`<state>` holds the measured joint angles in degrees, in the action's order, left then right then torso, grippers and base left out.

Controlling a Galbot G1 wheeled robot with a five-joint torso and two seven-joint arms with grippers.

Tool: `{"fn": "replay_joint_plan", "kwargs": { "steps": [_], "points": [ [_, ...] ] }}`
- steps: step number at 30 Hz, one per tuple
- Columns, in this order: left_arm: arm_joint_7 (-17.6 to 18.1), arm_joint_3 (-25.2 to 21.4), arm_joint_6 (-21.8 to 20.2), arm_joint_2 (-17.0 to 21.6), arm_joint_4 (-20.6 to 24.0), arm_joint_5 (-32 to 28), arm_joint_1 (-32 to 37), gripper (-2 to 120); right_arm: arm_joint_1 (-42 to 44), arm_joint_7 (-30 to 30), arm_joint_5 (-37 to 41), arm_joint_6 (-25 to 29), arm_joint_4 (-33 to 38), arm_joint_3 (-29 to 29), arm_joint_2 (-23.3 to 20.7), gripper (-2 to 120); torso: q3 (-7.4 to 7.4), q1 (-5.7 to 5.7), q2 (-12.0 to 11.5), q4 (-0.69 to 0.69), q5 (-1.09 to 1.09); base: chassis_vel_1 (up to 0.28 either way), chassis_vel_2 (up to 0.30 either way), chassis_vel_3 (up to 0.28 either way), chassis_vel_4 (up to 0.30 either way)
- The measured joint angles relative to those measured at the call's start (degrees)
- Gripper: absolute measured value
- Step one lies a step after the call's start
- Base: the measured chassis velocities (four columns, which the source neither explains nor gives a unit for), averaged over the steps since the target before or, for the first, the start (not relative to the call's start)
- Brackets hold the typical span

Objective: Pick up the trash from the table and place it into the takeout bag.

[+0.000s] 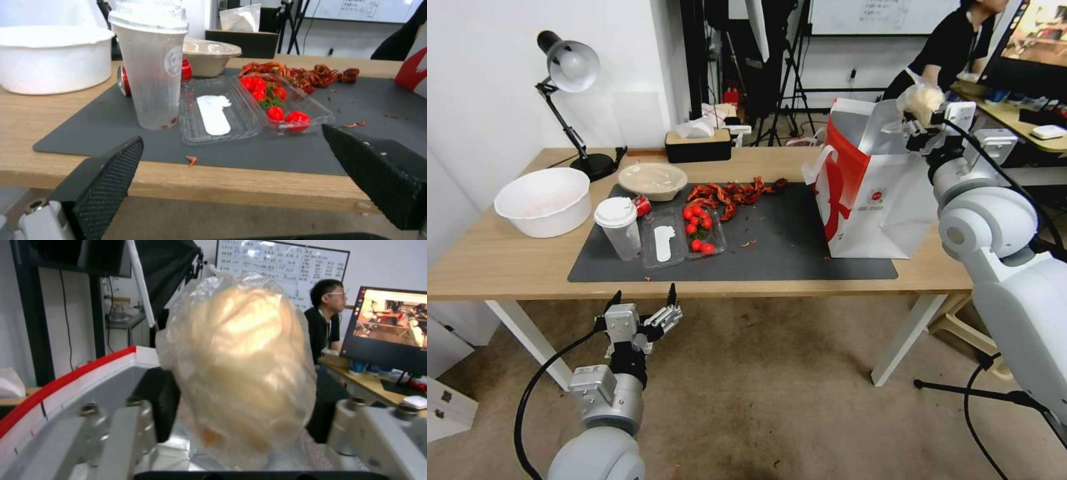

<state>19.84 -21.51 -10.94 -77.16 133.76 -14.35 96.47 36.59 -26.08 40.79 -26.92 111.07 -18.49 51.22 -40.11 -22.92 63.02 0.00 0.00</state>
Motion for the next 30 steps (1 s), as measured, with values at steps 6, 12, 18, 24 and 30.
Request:
{"fn": "replay_joint_plan", "kwargs": {
  "steps": [6,12,18,24,30],
  "points": [
    [0.09,0.02,0.09,0.02,0.22,-0.02,-0.02,100,-0.53,-0.82,0.27,-1.81,0.27,0.1,-0.6,80,0.0,0.0,0.0,0.01,0.0,0.0,0.0,0.0,0.0],
    [0.13,0.05,0.1,0.04,0.22,-0.03,-0.01,100,-0.71,-0.9,0.99,-3.43,0.67,0.13,-1.37,98,0.0,0.0,0.0,0.01,0.0,0.0,0.0,0.0,0.0],
    [0.19,0.24,0.12,-0.11,0.22,0.09,0.06,100,-0.52,-1.17,1.36,-5.37,0.99,0.05,-1.89,100,0.0,0.0,0.0,0.0,0.01,0.0,0.0,0.0,0.0],
    [0.34,0.32,0.12,-0.27,0.11,0.25,0.12,100,-0.62,-1.22,1.7,-5.65,0.7,0.09,-1.82,100,0.0,0.0,0.0,0.0,0.01,0.0,0.0,0.0,0.0],
    [0.37,-0.08,0.16,-0.27,0.5,0.24,0.22,100,-0.4,-1.24,2.67,-2.9,2.02,0.4,-1.53,100,0.0,0.0,0.0,0.0,0.01,0.0,0.0,0.0,0.0]
  ]
}}
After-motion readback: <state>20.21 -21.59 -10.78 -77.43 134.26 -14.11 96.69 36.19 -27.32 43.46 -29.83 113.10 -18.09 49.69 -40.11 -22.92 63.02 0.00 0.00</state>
